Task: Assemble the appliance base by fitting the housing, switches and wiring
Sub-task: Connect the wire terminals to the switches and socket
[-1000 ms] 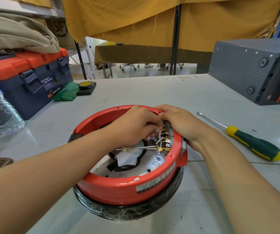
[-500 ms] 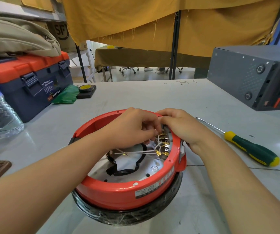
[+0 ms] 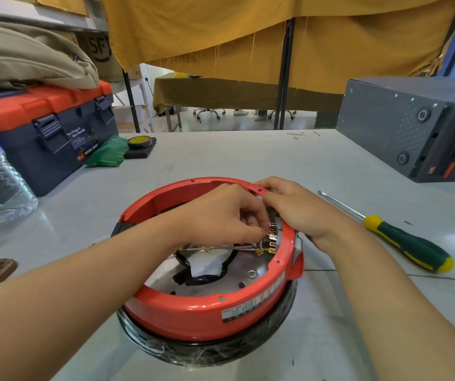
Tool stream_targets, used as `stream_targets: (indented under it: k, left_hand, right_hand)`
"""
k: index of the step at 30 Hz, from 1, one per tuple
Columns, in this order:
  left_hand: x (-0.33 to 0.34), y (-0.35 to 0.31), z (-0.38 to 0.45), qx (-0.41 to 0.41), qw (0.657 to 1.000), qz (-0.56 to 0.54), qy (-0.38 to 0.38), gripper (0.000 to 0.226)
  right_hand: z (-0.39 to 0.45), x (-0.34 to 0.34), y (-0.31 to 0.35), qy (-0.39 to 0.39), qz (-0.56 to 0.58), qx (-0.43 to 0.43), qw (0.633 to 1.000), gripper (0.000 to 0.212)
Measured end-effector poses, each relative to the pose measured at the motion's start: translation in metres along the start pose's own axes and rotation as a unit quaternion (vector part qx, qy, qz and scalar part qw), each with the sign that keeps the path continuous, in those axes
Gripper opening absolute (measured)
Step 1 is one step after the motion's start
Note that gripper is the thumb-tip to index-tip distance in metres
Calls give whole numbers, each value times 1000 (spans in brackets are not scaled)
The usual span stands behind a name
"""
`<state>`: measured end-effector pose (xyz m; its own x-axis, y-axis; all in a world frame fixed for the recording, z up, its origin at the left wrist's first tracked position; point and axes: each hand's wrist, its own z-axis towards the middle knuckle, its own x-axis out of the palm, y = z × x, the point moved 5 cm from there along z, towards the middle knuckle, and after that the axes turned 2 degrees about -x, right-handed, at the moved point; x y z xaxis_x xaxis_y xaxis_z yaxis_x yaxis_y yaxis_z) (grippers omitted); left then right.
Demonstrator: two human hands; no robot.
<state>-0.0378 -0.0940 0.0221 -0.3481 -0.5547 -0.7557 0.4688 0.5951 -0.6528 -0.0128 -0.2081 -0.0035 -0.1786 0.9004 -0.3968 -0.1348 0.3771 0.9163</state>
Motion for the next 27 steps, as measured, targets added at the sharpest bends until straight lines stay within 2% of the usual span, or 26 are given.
stream_targets:
  k: [9,27]
  left_hand:
    - [-1,3,1,17,1000,13,7,2]
    - [-6,5,-3,37,999,28,29,7]
  right_hand:
    - [-1,-1,-1,4,-5,0,1000,24]
    - [1,-1,-2,7,-11,1,1000,24]
